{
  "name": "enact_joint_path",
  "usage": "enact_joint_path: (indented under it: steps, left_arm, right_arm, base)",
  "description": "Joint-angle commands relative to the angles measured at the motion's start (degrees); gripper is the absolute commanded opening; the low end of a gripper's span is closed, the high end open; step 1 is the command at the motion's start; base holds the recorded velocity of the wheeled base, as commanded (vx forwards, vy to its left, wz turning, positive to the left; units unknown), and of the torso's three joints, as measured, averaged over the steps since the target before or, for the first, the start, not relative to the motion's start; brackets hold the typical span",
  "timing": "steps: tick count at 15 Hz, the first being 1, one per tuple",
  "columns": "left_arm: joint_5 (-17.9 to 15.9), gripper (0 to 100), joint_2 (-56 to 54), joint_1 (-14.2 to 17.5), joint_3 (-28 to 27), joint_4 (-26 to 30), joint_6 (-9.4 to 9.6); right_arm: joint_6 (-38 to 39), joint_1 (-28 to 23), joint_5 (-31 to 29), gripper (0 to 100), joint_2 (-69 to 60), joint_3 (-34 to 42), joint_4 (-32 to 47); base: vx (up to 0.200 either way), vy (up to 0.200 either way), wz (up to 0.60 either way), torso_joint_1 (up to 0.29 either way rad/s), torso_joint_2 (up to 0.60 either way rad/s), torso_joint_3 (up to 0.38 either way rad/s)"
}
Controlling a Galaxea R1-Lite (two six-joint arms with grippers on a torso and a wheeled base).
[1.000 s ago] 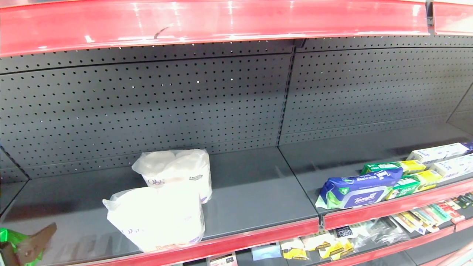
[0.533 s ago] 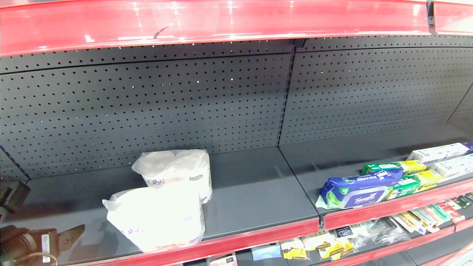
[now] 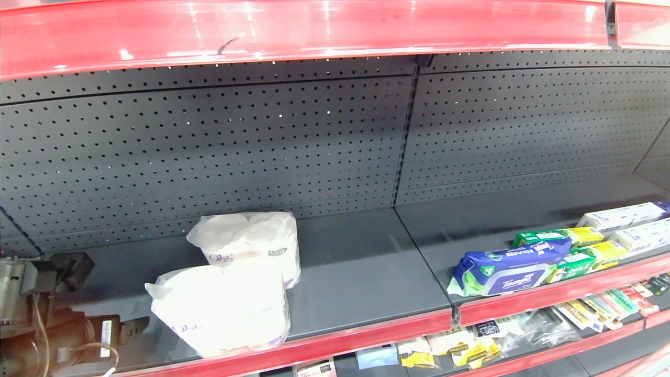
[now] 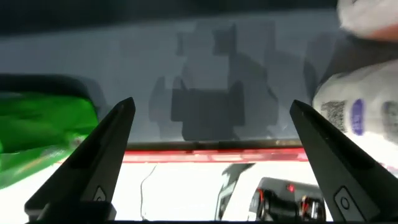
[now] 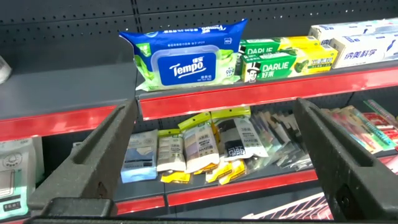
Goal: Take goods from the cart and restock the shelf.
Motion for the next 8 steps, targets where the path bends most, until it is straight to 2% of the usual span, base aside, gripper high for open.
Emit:
enact_joint_path:
  steps: [1, 3, 6, 8]
  left_arm:
    - [0.0, 100, 3.3, -0.1, 0.0, -0.2, -0.05]
    - [-0.1, 100, 5.5, -0.2, -0.4, -1.1, -0.05]
    - [-0.1, 100, 10.0, -0.2, 0.3, -7.6, -0.05]
    - [-1.3, 100, 11.6, -0.3, 0.1, -8.4, -0.05]
  right_arm:
    - [0.0, 0.0, 0.0, 100, 0.1, 0.0, 0.0]
    - [0.0, 0.0, 0.0, 100, 0.1, 0.0, 0.0]
    - [0.0, 0.0, 0.0, 100, 0.1, 0.0, 0.0]
    - [0.0, 0.0, 0.0, 100, 0.1, 0.0, 0.0]
  base:
    - [0.000, 0.000, 0.00, 0.000, 0.00, 0.000]
    - [0.000, 0.000, 0.00, 0.000, 0.00, 0.000]
    - [0.000, 0.000, 0.00, 0.000, 0.00, 0.000]
    - [0.000, 0.000, 0.00, 0.000, 0.00, 0.000]
